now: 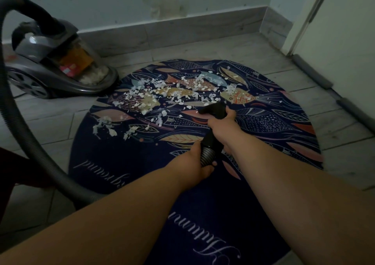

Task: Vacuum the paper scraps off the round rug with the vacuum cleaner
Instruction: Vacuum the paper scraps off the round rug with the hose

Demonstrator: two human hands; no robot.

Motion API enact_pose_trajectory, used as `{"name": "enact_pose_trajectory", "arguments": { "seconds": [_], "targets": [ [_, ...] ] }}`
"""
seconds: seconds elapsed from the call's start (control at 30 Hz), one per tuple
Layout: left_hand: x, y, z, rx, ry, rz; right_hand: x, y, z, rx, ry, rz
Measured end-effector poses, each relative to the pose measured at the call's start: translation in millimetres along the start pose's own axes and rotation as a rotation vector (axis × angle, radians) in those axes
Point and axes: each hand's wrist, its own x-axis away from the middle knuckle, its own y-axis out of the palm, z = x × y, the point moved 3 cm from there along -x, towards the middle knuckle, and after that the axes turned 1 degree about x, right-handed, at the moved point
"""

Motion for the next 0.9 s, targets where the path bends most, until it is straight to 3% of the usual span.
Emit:
{"name": "enact_pose_trajectory", "arguments": {
  "seconds": [0.9],
  "targets": [
    [58.1,-20.5,-64.6,0.011,-0.167,0.049,36.3,85.6,-12.0,0.060,-0.014,-0.234]
  ]
}}
